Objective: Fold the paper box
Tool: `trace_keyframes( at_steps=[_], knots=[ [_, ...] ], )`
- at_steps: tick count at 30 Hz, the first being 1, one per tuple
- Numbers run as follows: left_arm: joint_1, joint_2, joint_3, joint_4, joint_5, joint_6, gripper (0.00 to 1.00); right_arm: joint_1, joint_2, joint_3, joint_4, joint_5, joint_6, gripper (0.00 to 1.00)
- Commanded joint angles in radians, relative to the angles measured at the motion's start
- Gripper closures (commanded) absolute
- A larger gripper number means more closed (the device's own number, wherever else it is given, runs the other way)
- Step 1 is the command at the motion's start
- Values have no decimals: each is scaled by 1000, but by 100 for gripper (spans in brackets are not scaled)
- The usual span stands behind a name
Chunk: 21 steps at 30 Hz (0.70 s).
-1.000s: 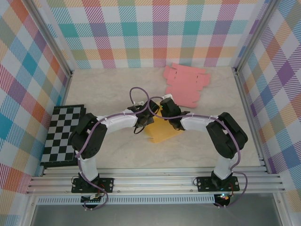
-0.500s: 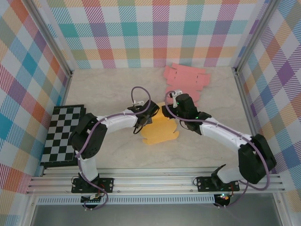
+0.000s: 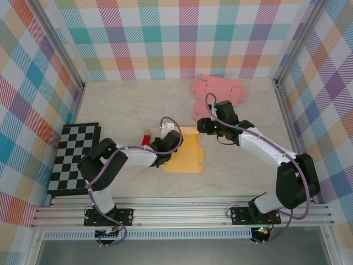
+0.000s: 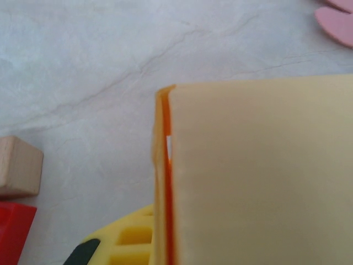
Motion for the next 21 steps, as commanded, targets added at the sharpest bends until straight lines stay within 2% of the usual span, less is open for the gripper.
trace_keyframes(
  at_steps=[1, 11, 16, 21],
  knots=[
    [-29, -3, -28, 147, -78, 82, 100, -3, 37, -1, 23, -100, 53, 55],
    [-32, 23, -60, 162, -78, 67, 100, -10, 66, -35, 8, -48, 55, 57],
    [-33, 35, -51, 145, -63, 57, 100, -12, 88, -40, 5, -39, 38, 67],
    [-32, 36, -32, 110, -56, 53, 100, -13, 103, -49, 12, -46, 37, 71]
  ],
)
